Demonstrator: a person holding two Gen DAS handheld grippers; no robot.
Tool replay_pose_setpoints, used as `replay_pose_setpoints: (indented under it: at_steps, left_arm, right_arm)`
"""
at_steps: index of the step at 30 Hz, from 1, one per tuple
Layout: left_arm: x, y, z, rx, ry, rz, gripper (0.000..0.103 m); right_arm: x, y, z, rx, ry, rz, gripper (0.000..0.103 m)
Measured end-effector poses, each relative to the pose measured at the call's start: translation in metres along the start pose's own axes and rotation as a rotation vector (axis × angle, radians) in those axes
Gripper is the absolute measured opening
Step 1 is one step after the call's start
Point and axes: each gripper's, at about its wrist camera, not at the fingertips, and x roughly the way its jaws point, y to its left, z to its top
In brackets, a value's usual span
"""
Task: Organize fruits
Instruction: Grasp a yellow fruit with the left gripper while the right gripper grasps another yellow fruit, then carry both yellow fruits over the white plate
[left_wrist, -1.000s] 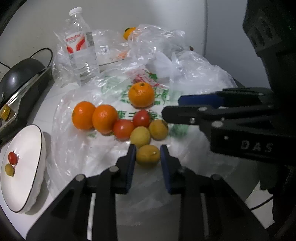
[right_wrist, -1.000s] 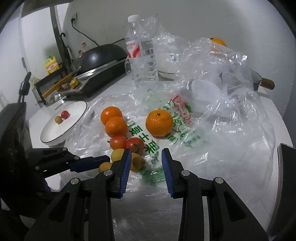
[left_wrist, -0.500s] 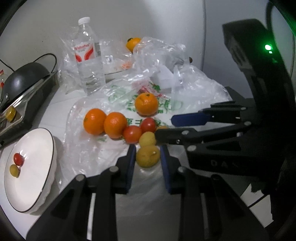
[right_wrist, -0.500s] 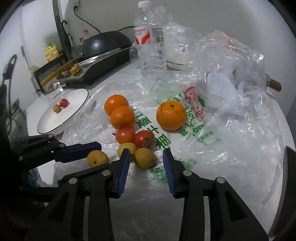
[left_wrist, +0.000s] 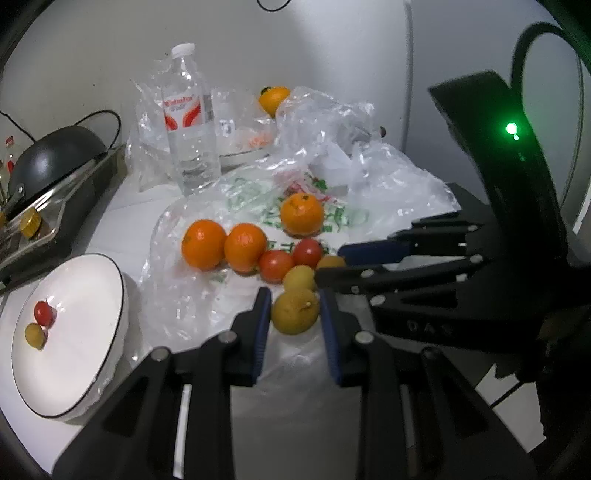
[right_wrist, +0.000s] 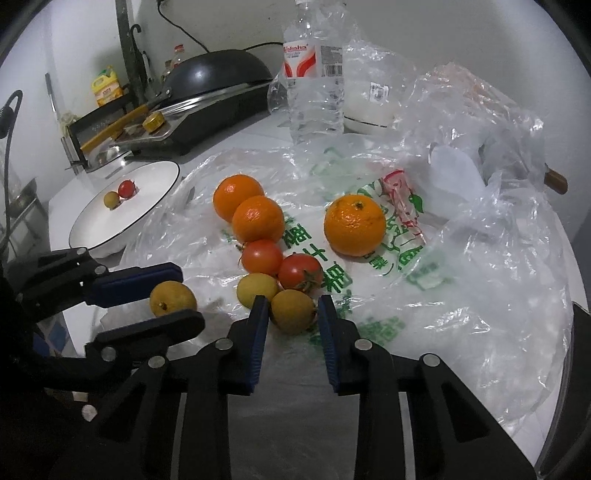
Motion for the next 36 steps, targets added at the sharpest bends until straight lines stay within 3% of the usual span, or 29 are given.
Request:
replay_pose_setpoints:
  at_steps: [23, 36]
  left_arm:
    - [-0.049, 0.023, -0.007, -0.021, -0.102, -0.007, 0.027]
    - [-0.074, 0.054, -0.016, -0.045, -0.153, 0.058, 0.028]
  right_arm:
    - [-0.038, 0.042, 0.009, -0.045, -0.087, -0.054, 0.029]
    - [-0.043, 0.075, 0.024, -0.089, -0.112, -0.053, 0.029]
